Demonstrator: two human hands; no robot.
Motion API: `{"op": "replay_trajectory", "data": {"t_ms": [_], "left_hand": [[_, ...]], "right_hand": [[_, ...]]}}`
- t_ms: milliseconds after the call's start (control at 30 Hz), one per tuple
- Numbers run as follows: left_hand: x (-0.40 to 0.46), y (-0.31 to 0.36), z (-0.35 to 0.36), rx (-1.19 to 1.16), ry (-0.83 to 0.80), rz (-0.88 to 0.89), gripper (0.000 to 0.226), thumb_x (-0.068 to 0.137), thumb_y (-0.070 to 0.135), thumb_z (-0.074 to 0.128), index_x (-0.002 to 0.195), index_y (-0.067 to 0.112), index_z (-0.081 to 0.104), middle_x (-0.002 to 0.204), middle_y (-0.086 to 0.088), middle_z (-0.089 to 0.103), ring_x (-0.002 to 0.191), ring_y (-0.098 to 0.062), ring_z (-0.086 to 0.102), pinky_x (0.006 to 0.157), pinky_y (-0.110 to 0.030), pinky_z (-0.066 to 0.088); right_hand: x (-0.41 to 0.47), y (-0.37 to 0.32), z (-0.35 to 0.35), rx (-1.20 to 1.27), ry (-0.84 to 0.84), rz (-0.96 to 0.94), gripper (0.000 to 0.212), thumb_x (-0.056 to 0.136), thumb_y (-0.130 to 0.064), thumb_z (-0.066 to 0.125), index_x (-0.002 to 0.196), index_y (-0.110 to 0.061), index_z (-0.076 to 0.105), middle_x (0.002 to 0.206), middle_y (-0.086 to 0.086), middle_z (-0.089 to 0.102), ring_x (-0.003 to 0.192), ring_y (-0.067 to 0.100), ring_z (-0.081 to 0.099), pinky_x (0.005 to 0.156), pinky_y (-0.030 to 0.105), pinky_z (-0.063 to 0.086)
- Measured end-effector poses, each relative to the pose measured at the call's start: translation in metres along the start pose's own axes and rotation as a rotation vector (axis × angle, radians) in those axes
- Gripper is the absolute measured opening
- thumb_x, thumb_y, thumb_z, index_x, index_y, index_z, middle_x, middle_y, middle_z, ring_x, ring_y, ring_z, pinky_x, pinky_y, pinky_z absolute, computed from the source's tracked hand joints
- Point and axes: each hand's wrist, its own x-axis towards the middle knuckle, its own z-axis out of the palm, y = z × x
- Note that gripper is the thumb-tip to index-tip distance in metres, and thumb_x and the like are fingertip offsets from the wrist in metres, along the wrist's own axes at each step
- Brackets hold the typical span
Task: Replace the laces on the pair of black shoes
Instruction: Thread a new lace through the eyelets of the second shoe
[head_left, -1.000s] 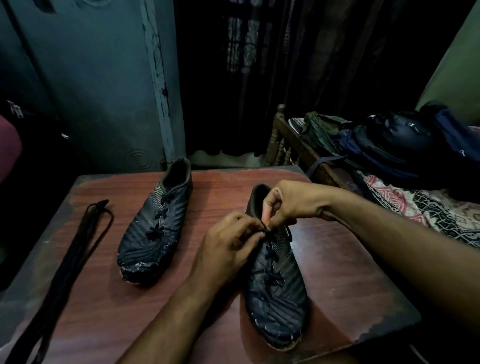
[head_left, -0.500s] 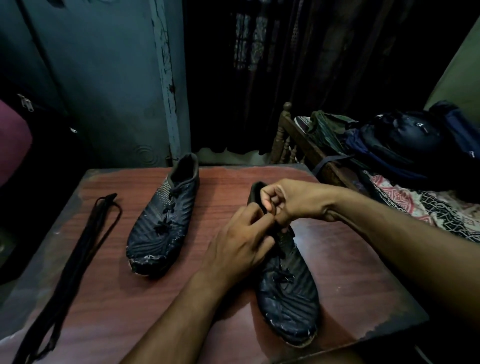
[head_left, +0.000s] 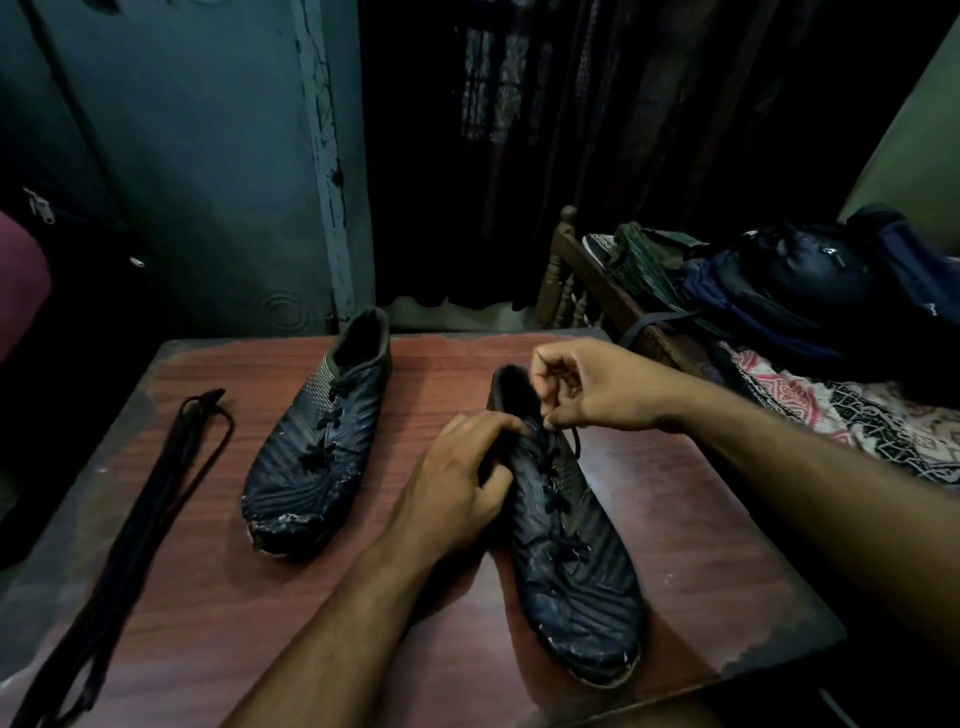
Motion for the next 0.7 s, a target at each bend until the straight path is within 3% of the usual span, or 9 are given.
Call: {"op": "replay_trajectory", "data": {"t_ms": [167,300,467,633,700], "left_hand": [[0.001,-0.001,-0.001,0.011,0.008,0.019,0.039,0.076,0.008,0.058,0.114,0.016,0.067,0.111,0.008,0.067,0.099,-0.009,0.054,0.092,-0.015,0.040],[0.001,-0.004,-0.002,0.008,0.010,0.017,0.038,0.078,0.018,0.053,0.114,0.017,0.068,0.111,0.010,0.067,0.100,-0.014,0.056,0.092,-0.023,0.044],[0.002,-0.002,-0.002,-0.012,0.033,0.037,0.034,0.078,0.015,0.055,0.109,0.016,0.068,0.113,0.009,0.066,0.105,-0.002,0.054,0.095,-0.034,0.046],[0.000,-0.002,-0.003,-0.047,0.031,-0.026,0.034,0.081,0.022,0.054,0.111,0.021,0.069,0.126,0.011,0.056,0.121,-0.009,0.053,0.102,-0.038,0.048],[-0.001,-0.002,-0.005,-0.070,0.030,-0.049,0.035,0.081,0.020,0.056,0.114,0.022,0.067,0.129,0.009,0.050,0.126,-0.012,0.052,0.104,-0.040,0.049]], "right_hand": [[0.006,-0.005,-0.002,-0.366,0.077,-0.173,0.032,0.081,0.007,0.066,0.092,-0.022,0.061,0.086,-0.009,0.066,0.074,0.007,0.062,0.067,0.021,0.049],[0.012,-0.012,-0.004,-0.440,0.173,-0.343,0.028,0.081,0.007,0.065,0.098,-0.016,0.065,0.096,-0.007,0.061,0.085,0.007,0.059,0.073,0.012,0.042],[0.010,-0.007,0.000,-0.334,0.110,-0.201,0.027,0.083,0.006,0.058,0.093,-0.018,0.066,0.089,-0.012,0.058,0.071,-0.003,0.057,0.065,0.013,0.042],[0.009,0.002,0.003,-0.478,-0.089,-0.083,0.028,0.090,-0.004,0.057,0.098,-0.027,0.072,0.089,-0.011,0.071,0.073,-0.001,0.059,0.064,0.016,0.040],[0.005,-0.001,-0.004,-0.337,0.037,-0.100,0.032,0.091,0.000,0.055,0.099,-0.024,0.074,0.094,-0.012,0.074,0.082,-0.002,0.064,0.071,0.013,0.044]]}}
